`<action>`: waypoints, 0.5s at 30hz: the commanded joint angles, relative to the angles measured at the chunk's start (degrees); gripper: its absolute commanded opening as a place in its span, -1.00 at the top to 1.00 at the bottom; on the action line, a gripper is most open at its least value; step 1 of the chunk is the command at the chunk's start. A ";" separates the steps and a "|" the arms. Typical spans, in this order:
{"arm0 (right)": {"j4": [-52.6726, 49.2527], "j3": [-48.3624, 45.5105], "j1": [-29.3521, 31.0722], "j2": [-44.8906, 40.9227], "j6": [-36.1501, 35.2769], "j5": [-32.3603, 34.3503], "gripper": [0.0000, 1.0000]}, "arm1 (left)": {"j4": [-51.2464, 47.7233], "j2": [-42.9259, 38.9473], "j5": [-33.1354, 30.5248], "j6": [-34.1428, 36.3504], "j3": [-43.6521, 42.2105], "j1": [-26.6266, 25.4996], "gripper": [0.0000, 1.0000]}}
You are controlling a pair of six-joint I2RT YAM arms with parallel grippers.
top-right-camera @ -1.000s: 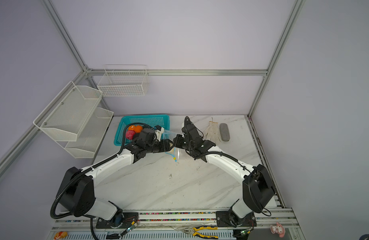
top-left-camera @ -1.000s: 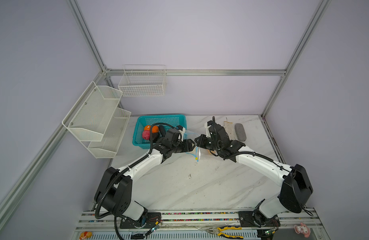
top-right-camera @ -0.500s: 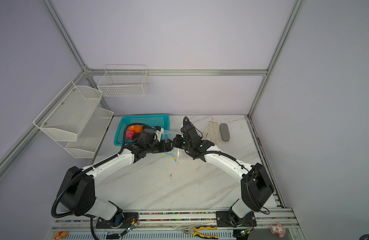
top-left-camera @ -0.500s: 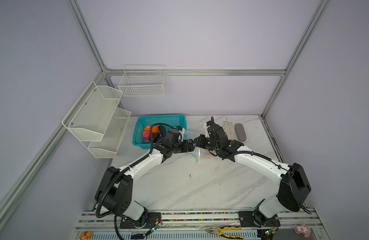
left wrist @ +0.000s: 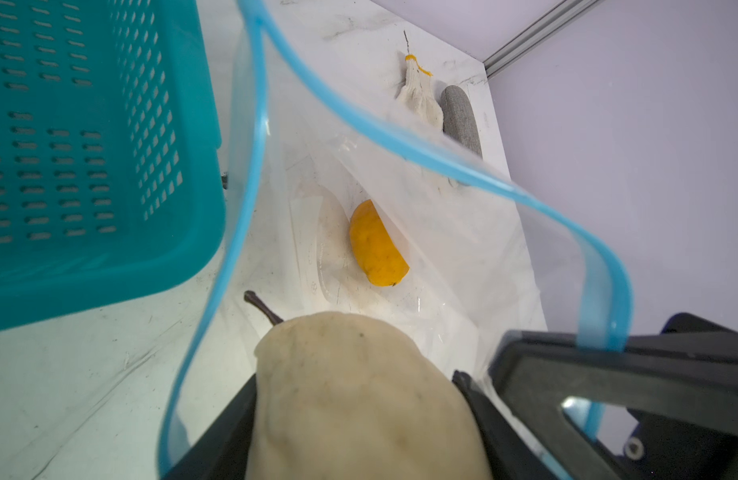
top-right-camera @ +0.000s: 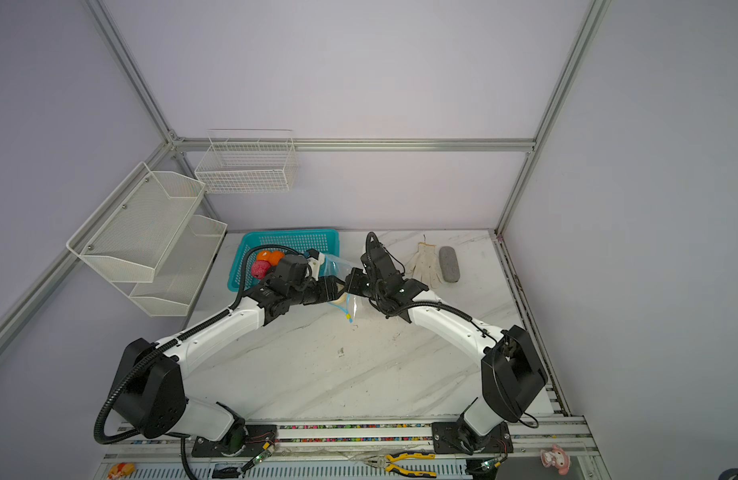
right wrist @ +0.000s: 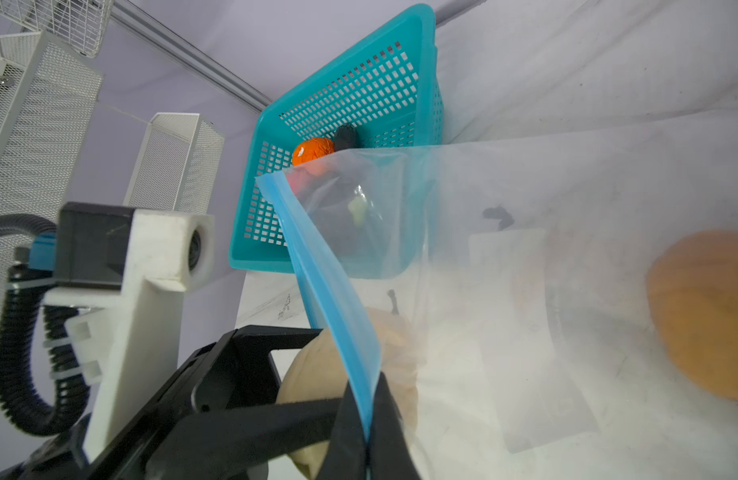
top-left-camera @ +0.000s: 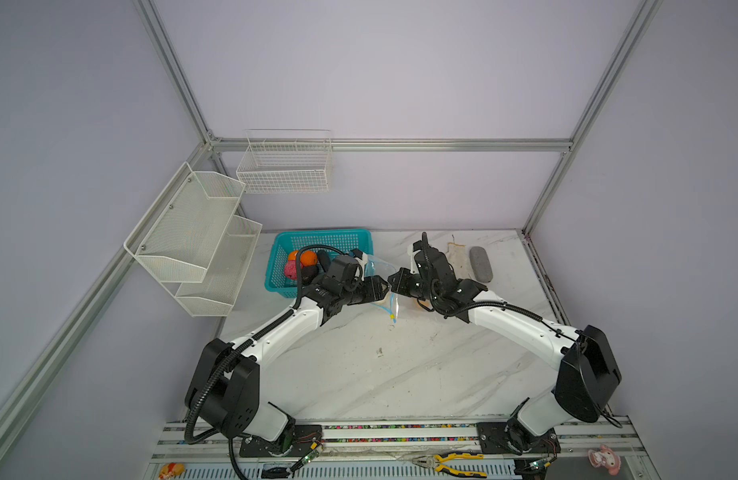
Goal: Place the food in the zip-top bag and seal the zipper
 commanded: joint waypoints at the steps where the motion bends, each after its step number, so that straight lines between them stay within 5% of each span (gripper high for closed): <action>1: 0.95 1.21 0.41 0.22 1.23 -0.74 1.00 | -2.17 -0.70 -0.60 -3.35 7.67 -0.04 -0.11; 15: 1.59 0.95 0.41 -0.71 1.62 -1.17 1.00 | -2.89 0.15 -1.16 -13.95 10.22 0.62 -0.12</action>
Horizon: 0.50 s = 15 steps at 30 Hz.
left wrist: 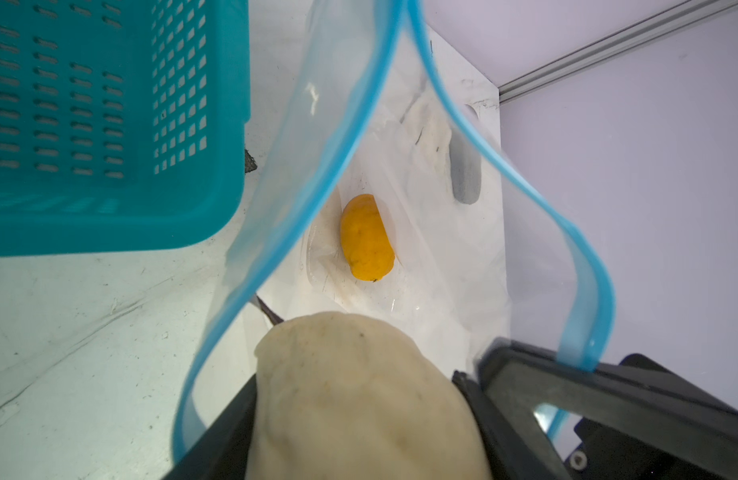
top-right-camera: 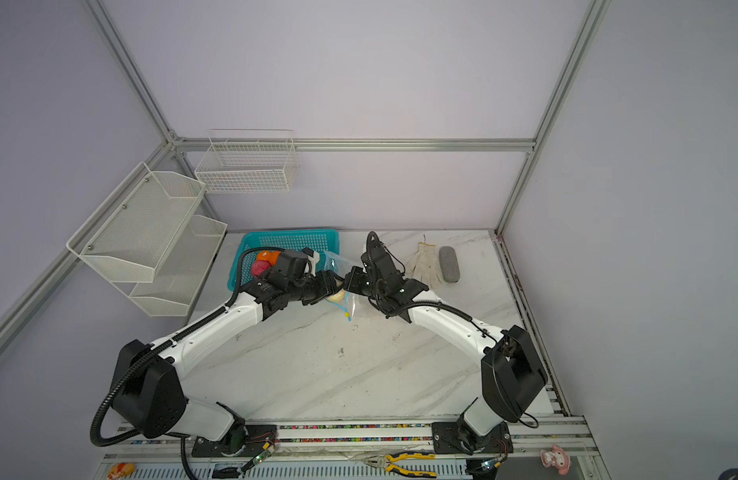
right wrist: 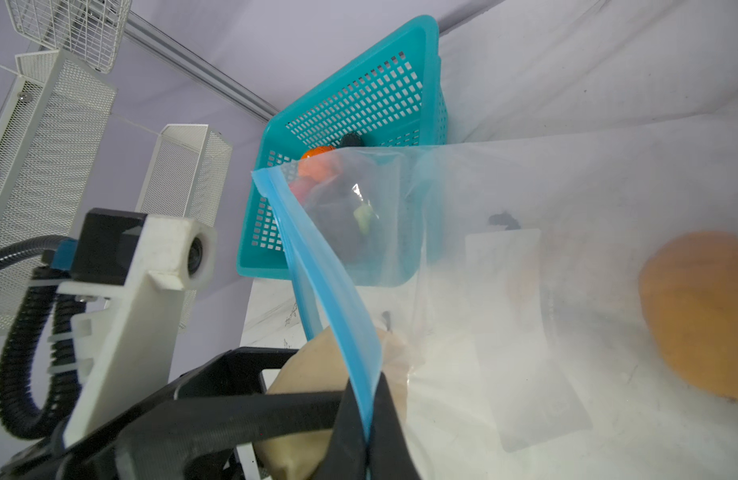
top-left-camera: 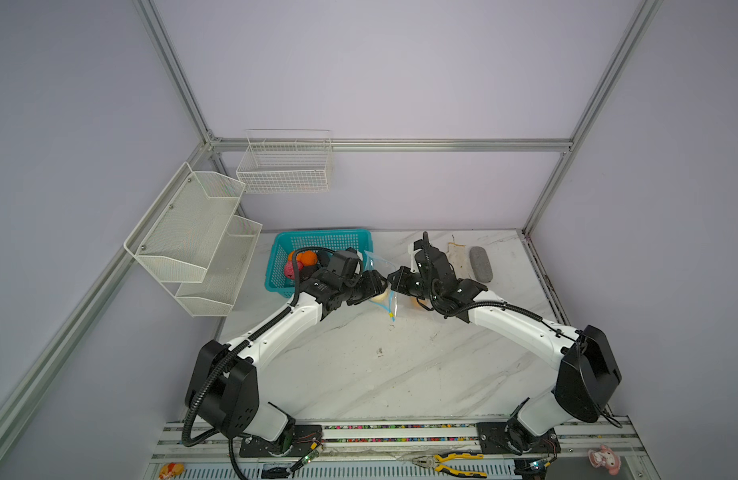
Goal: Place the food in the zip-top bag and seal the zipper
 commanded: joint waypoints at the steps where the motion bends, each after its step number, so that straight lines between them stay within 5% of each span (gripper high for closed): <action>1: 0.51 0.85 0.43 -0.85 0.79 -1.29 1.00 | 2.78 0.11 -0.80 -3.35 6.06 0.43 -0.13; 12: 1.65 0.37 0.50 -1.93 1.18 -2.43 1.00 | -0.06 2.26 -2.79 -2.34 8.26 0.61 -0.55; 15: 1.58 0.45 0.50 -2.19 1.22 -2.46 1.00 | -0.37 2.99 -3.37 -2.08 8.61 0.55 -0.52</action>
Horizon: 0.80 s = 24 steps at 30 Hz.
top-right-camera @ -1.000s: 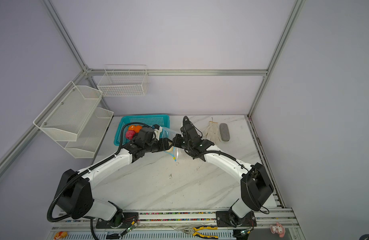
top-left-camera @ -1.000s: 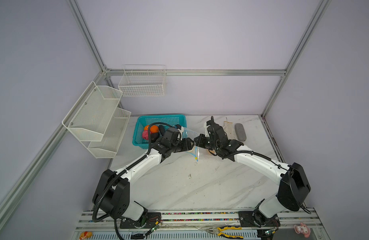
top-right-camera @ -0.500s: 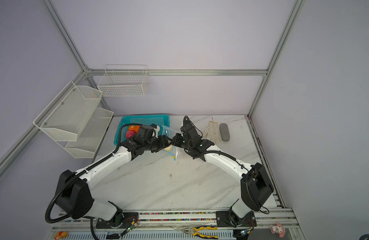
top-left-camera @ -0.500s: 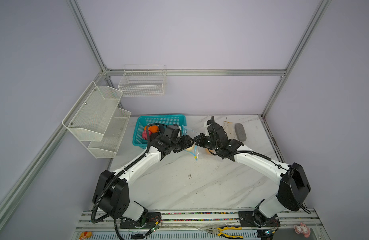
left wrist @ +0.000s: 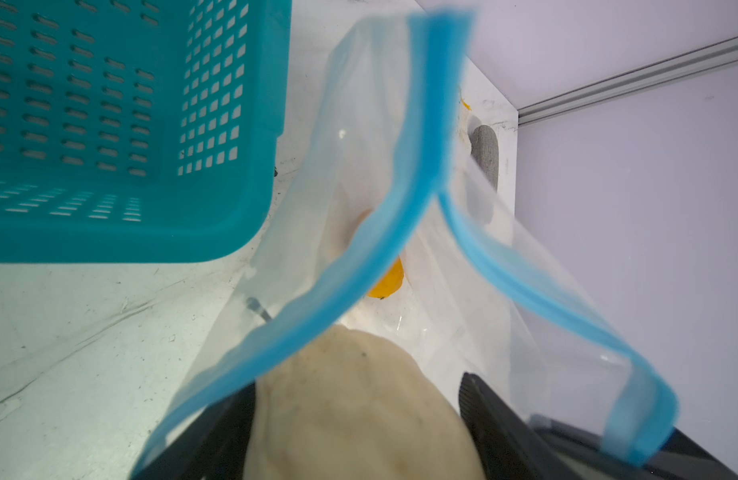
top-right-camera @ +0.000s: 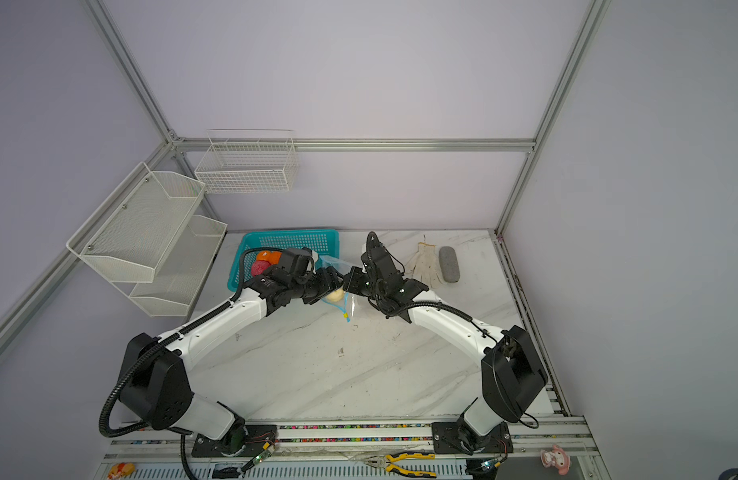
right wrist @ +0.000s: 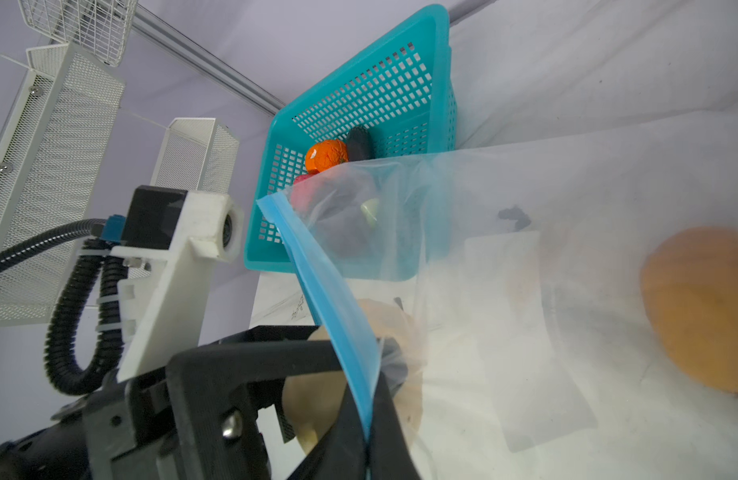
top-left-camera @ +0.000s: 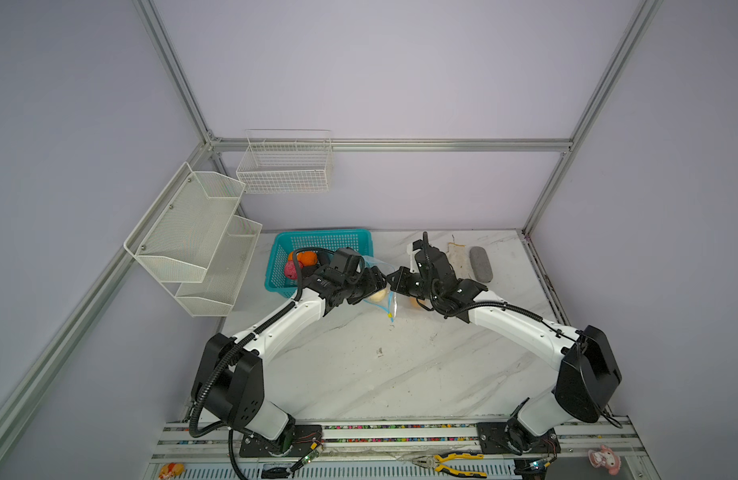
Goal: Place the food in the zip-top bag and seal the zipper
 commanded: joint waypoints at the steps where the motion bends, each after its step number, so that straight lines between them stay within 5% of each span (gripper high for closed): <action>1: 1.29 0.49 0.48 -2.13 0.96 -1.12 1.00 | 0.72 0.63 -1.06 0.32 6.53 0.24 -0.46; 6: 1.37 0.33 0.48 -2.49 0.94 -1.20 1.00 | 0.05 1.88 -0.40 -0.35 7.86 0.21 -0.20; 14: 1.95 0.52 0.48 -2.28 1.44 -1.53 1.00 | -4.32 1.72 -2.58 2.75 9.63 0.18 -0.33; 24: 2.34 0.25 0.46 -2.79 1.48 -1.86 1.00 | -8.50 6.10 -4.81 5.27 14.57 -0.62 -0.23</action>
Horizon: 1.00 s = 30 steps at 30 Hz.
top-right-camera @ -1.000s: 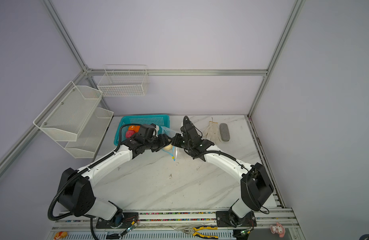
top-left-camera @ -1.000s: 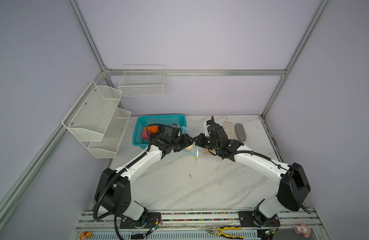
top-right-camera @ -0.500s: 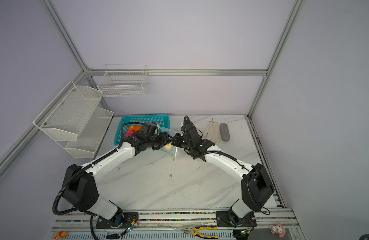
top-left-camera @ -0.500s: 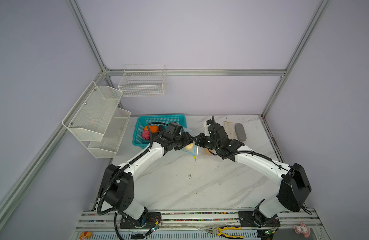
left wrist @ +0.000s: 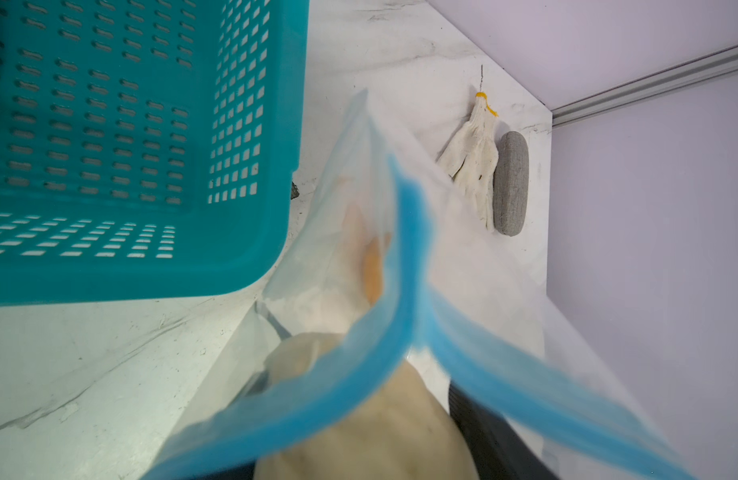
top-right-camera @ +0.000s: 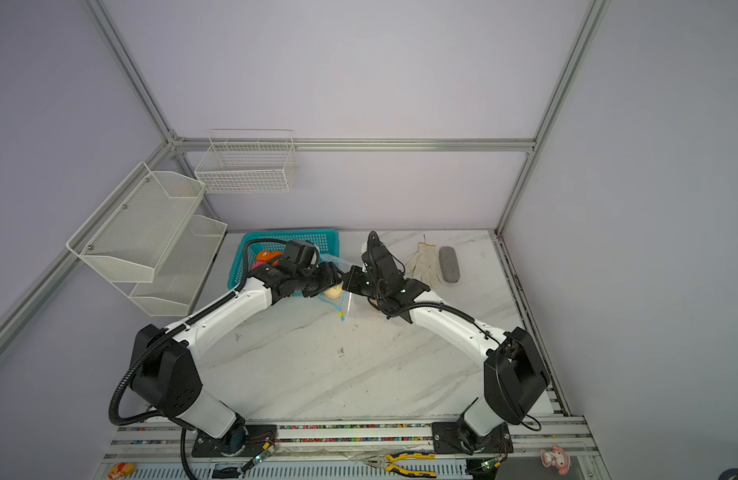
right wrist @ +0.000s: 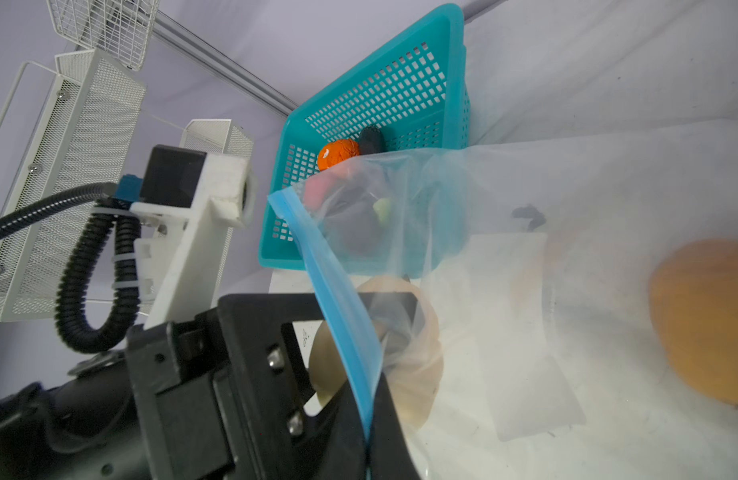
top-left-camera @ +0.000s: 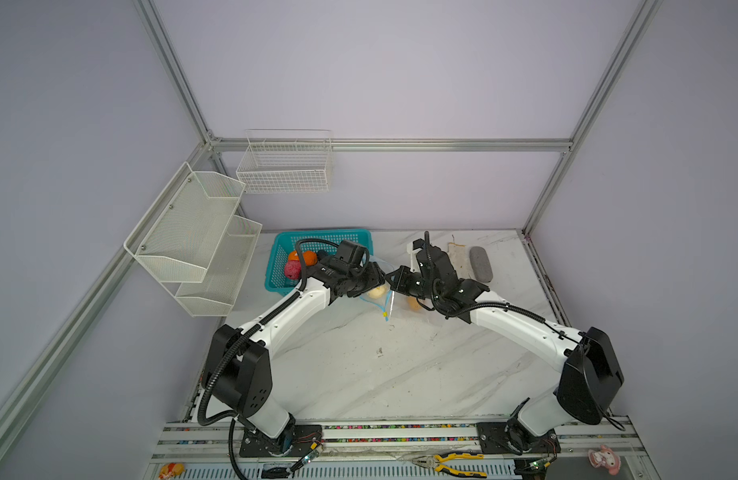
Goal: Place the food in the zip-top bag and seal the zipper
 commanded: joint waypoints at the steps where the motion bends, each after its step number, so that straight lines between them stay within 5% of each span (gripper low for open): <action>1: 1.90 0.27 0.39 -2.05 0.62 -0.75 1.00 | -0.99 1.33 -1.11 1.83 6.69 -0.55 -0.23; 16: 2.54 -0.21 0.39 -1.78 0.81 -1.48 1.00 | -4.62 0.57 -2.84 5.76 8.56 -0.77 -0.76; 30: 2.42 0.23 0.39 -1.14 0.64 -1.27 1.00 | -5.86 -3.14 -2.88 9.09 10.88 -0.76 -0.81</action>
